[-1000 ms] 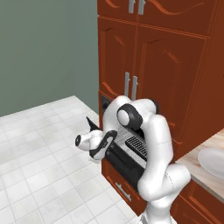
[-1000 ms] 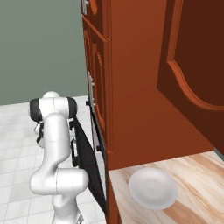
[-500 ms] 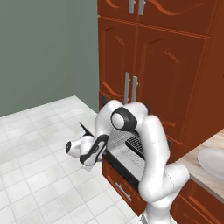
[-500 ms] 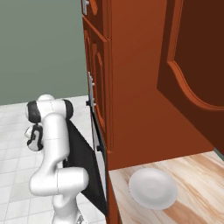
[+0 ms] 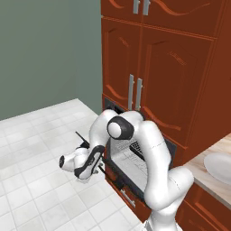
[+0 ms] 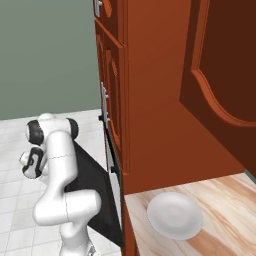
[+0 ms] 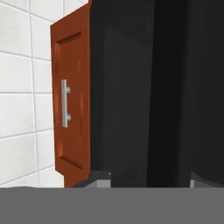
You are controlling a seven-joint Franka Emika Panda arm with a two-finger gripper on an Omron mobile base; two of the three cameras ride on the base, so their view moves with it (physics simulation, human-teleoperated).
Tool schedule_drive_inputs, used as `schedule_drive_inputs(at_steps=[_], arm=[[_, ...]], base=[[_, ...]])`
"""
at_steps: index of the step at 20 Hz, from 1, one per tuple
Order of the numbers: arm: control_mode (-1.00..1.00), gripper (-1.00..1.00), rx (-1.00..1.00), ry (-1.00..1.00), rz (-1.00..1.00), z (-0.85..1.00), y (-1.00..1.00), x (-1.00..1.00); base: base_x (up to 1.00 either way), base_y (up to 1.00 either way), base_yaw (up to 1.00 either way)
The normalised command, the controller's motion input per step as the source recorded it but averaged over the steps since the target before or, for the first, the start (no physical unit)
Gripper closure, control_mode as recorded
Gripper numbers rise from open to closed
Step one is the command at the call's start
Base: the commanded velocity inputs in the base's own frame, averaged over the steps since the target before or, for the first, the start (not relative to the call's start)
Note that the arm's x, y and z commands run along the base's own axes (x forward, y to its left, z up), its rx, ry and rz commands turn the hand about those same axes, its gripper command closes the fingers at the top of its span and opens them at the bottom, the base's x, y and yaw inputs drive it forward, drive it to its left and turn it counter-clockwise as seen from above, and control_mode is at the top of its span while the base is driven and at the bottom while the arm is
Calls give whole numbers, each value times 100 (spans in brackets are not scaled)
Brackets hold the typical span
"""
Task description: Take the baked cake out of the oven and place it on the plate for cooling. Then close the oven door.
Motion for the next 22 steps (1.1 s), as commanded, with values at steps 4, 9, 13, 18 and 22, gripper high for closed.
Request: schedule_drive_inputs(at_steps=[4,9,13,18,22], arm=[[-100,100,4,7,0,-24,25,20],[-100,100,7,10,0,-20,24,19],[-100,-100,10,10,0,-16,28,18],[-100,-100,16,3,0,0,18,13],[-100,-100,15,0,0,17,19,0]], base=[[0,0,0],[0,0,0],[0,0,0],[0,0,0],[0,0,0]])
